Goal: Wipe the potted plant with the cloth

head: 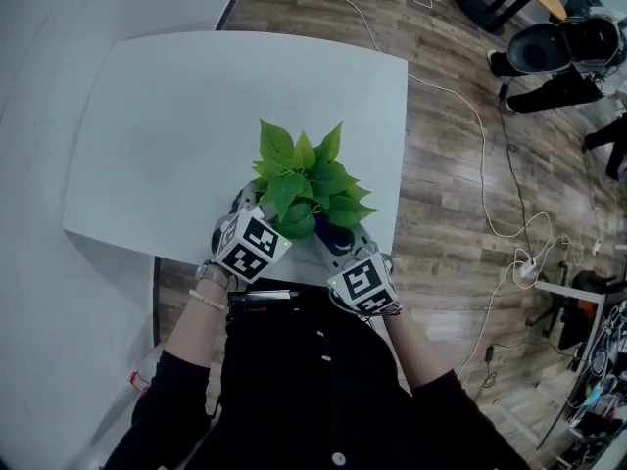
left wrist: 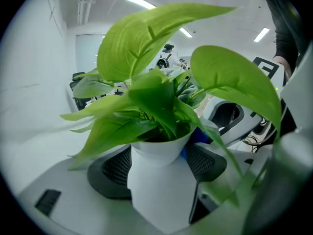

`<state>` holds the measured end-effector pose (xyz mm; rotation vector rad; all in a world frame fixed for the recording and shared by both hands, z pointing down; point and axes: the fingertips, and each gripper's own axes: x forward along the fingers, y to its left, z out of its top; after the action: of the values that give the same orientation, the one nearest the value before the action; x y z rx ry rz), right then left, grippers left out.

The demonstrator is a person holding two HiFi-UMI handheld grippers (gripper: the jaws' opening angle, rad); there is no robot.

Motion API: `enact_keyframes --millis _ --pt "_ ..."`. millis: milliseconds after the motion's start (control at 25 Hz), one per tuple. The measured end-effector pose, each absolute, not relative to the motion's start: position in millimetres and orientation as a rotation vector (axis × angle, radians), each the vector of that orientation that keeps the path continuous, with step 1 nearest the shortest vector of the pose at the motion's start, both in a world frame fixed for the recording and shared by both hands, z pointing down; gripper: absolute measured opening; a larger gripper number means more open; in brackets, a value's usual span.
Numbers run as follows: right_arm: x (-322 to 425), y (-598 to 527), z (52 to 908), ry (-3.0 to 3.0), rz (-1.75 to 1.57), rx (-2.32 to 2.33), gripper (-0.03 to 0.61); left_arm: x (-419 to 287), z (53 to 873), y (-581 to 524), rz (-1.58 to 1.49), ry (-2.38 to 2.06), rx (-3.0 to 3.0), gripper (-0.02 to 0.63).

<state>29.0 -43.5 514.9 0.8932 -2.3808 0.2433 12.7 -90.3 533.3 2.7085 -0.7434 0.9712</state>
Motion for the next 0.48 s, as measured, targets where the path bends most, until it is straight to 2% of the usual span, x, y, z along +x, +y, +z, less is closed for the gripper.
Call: enact_keyframes --millis 480 --pt "42.2 -54.2 515.6 -2.335 0.274 0.990 0.075 10.9 534.0 -91.6 0.882 -1.114 2.494 0.364"
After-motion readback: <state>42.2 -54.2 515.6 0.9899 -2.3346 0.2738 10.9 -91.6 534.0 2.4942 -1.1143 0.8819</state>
